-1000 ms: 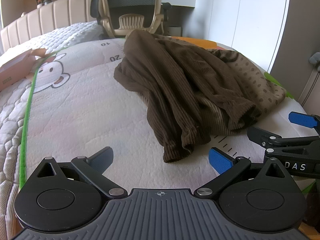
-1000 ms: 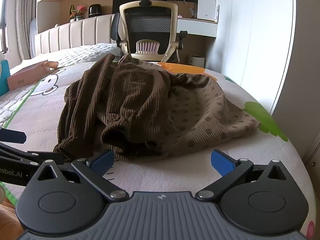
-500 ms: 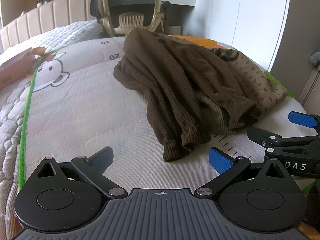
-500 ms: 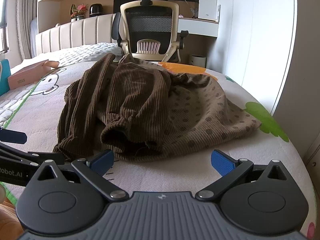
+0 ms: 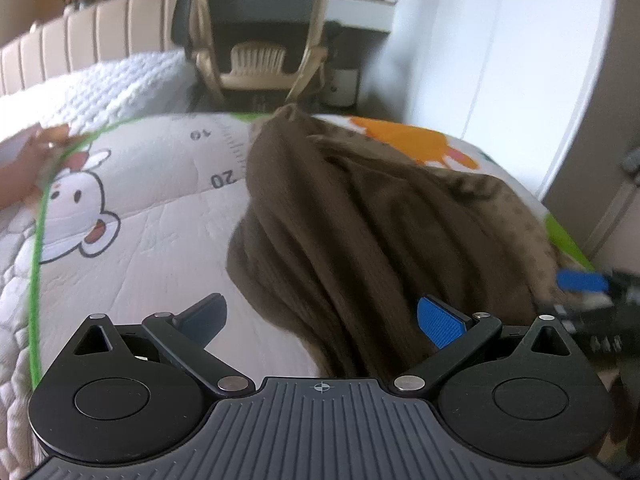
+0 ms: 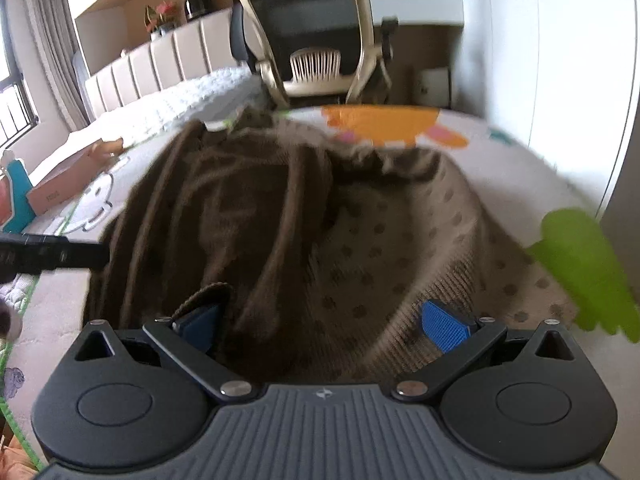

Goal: Fold clothes

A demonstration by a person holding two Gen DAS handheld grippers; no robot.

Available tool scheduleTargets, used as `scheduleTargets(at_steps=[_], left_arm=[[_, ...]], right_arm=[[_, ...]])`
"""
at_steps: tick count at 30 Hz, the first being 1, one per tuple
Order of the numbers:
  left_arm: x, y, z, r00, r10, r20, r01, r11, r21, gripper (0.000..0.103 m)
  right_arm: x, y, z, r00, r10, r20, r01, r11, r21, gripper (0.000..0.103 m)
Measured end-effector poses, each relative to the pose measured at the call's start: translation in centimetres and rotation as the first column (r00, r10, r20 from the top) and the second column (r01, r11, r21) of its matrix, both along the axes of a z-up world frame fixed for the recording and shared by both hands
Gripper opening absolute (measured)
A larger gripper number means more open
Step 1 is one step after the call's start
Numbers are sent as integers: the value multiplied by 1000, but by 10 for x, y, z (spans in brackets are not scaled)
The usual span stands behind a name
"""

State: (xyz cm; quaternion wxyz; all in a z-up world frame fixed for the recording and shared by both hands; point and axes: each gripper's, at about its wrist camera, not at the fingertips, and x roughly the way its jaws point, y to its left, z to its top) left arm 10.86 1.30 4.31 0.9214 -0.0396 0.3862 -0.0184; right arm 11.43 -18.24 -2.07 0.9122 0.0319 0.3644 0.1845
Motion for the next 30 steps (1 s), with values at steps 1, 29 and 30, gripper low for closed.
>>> scheduleTargets(at_steps=[1, 29, 30], left_arm=[[10, 5, -4, 999, 13, -29, -13, 1000, -9, 103], [39, 26, -8, 998, -67, -14, 66, 996, -66, 103], [43, 26, -5, 998, -68, -7, 67, 994, -89, 103]], right_arm=[[4, -1, -4, 1000, 0, -16, 0, 1000, 7, 103], [32, -8, 38, 954, 61, 294, -36, 995, -90, 102], [45, -9, 39, 958, 55, 280, -37, 997, -69, 94]])
